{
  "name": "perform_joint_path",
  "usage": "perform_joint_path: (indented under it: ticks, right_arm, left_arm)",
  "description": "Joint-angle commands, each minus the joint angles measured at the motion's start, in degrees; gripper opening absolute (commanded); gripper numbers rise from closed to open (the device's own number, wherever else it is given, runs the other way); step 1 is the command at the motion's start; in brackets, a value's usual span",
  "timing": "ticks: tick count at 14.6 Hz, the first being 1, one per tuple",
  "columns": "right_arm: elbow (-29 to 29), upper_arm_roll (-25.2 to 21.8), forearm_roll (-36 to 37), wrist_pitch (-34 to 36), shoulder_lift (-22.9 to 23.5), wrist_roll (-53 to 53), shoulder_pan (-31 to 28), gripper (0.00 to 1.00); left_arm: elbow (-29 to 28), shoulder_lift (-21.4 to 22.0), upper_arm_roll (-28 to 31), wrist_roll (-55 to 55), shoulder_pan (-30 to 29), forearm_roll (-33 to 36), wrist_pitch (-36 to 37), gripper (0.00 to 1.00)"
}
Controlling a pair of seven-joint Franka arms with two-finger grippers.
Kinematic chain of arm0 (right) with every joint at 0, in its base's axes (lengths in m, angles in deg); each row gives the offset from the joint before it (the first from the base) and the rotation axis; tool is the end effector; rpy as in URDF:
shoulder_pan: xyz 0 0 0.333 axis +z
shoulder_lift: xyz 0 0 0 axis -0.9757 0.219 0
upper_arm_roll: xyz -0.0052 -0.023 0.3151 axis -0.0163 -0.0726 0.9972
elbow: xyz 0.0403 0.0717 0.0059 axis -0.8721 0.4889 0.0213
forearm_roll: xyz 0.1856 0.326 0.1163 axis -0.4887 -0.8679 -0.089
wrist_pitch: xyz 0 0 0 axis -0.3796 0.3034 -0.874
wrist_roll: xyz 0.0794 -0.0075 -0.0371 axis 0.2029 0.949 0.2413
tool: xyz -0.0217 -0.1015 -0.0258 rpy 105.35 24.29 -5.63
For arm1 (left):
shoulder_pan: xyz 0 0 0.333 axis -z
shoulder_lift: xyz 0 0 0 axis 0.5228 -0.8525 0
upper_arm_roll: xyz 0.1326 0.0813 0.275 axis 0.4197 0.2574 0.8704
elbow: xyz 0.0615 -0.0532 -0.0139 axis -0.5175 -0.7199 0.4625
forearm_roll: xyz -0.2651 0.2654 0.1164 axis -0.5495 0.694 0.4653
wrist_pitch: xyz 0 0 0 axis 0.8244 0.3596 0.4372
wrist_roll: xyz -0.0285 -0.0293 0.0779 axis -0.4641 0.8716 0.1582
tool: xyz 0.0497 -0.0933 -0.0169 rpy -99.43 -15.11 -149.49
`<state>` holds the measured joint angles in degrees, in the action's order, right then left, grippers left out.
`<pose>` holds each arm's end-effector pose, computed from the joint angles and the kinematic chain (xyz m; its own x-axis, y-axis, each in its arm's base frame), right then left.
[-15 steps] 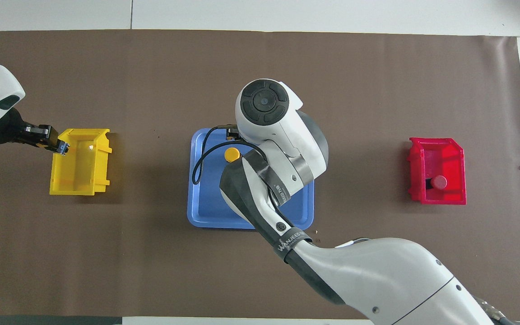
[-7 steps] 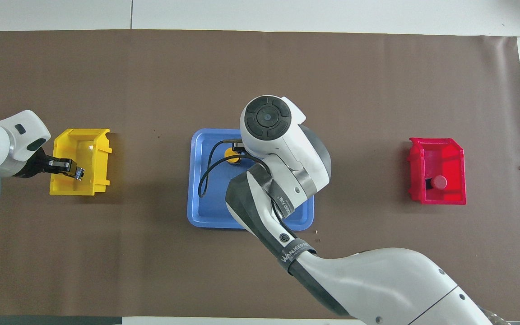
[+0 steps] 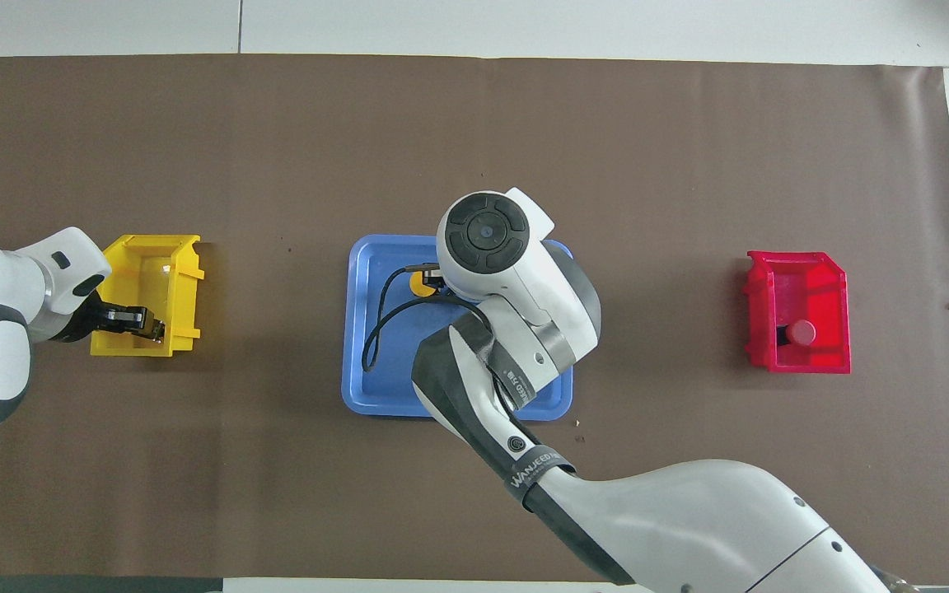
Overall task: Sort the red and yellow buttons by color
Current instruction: 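Carry the red button to the red bin with the right gripper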
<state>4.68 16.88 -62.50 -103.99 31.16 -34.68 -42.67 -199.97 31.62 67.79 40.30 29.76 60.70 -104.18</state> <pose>0.5594 0.3898 0.3507 0.9993 -0.0086 0.0373 -0.0076 -0.9996 -0.0273 0.5042 -0.0036 0.3653 0.9880 -0.1436 -0.0566 -0.1431 -0.9896 0.0122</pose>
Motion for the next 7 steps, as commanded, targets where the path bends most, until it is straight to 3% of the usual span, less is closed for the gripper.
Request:
perform_joint_path:
  ticks: [1,3,4,6,7]
  right_arm:
    - [-2.1,0.3,-1.0,3.8,-1.5,0.5,-1.2,0.15]
    - [-11.0,0.2,-1.0,14.6,-1.7,6.2,-5.4,0.15]
    - [-12.2,0.1,-1.1,18.5,-3.8,11.6,-8.9,0.15]
    - [-7.9,0.1,-1.3,24.0,-11.0,25.0,-18.9,0.16]
    - [-4.5,0.2,-1.4,25.6,-14.6,33.1,-23.6,0.16]
  left_arm:
    - [-1.3,0.7,-0.2,1.2,-0.3,0.3,-1.6,0.58]
    - [-0.9,0.6,-0.3,3.0,0.2,0.3,-1.6,0.59]
    - [-0.5,0.5,-0.3,3.2,0.3,0.3,-1.4,0.59]
    - [3.0,-0.1,-0.3,3.2,0.4,0.3,1.1,0.59]
    - [6.4,-0.2,-0.3,3.1,0.4,0.3,4.7,0.65]
